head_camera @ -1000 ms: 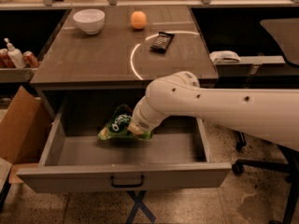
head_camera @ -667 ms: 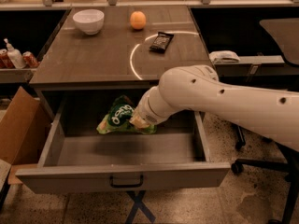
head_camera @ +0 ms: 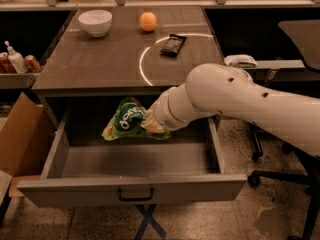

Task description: Pick green rice chip bag from top drawer and place on counter

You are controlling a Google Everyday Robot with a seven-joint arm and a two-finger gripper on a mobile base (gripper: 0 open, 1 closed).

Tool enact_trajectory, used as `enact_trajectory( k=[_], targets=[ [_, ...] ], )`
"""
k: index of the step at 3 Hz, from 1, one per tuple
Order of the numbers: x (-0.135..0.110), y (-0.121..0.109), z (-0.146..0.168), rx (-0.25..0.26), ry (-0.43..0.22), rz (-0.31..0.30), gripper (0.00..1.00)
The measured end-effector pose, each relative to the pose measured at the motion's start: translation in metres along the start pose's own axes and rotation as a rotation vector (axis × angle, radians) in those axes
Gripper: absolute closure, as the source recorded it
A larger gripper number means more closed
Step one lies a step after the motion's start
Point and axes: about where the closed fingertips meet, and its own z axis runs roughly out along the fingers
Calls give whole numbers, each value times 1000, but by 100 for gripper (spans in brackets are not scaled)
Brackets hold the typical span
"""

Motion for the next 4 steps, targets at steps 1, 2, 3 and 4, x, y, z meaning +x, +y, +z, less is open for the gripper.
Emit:
enact_trajectory(
  k=[1,2,3,4],
  targets=[
    [-8,5,-17,3,-25,-19,100],
    [-20,23,-48,12,-58,-71,100],
    [-33,32,-81,50,-87,-124,100],
    [-43,19,-100,100,-109,-156,100]
  ],
)
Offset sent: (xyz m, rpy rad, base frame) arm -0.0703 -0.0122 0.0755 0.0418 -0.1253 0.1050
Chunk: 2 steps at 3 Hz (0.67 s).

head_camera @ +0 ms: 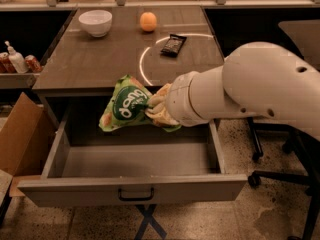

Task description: Pick green rice chip bag from top drawer and place on counter

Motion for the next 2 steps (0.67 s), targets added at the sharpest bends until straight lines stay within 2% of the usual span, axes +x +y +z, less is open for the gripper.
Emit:
enact_trajectory(
  k=[1,2],
  targets=[
    [-4,-37,-2,66,-24,-21,100],
    [-14,-72,3,110,-79,-23,100]
  ],
)
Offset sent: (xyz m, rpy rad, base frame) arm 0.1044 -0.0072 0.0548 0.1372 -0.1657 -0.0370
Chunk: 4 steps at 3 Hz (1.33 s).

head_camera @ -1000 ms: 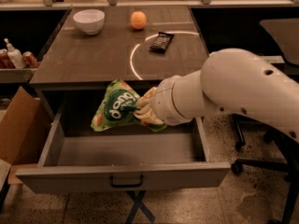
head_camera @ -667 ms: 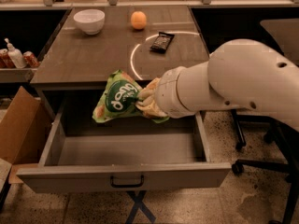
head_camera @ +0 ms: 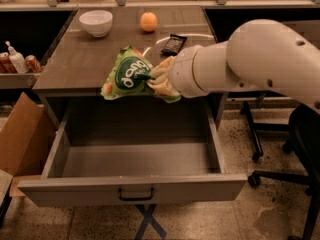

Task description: Pick green rice chip bag from top drawer and place on counter

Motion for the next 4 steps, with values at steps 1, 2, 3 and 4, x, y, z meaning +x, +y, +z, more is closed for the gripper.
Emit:
enact_trajectory(
  k=[1,2,3,4],
  targets=[
    [-11,-41,27,20,-93,33,100],
    [-25,-65,64,3,-157,64,100],
    [-39,-83,105,-5,-190,97,81],
    [-42,-93,143,-21,-208,139,57]
  ],
)
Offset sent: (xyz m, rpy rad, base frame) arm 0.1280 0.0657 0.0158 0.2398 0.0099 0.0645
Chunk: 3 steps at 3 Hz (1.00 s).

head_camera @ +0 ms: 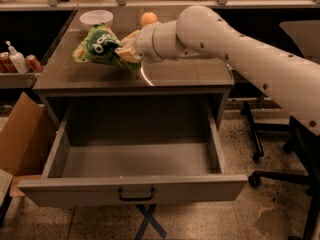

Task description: Pick green rice chip bag from top drawer and place on counter

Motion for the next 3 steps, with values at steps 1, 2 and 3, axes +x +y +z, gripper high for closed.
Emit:
enact_trajectory(
  k=[1,2,3],
  targets=[
    [6,-6,21,-13,-12,34,36],
    [16,-8,33,-28,-18,63,12],
    [33,-7,23,-27,-4,81,0]
  ],
)
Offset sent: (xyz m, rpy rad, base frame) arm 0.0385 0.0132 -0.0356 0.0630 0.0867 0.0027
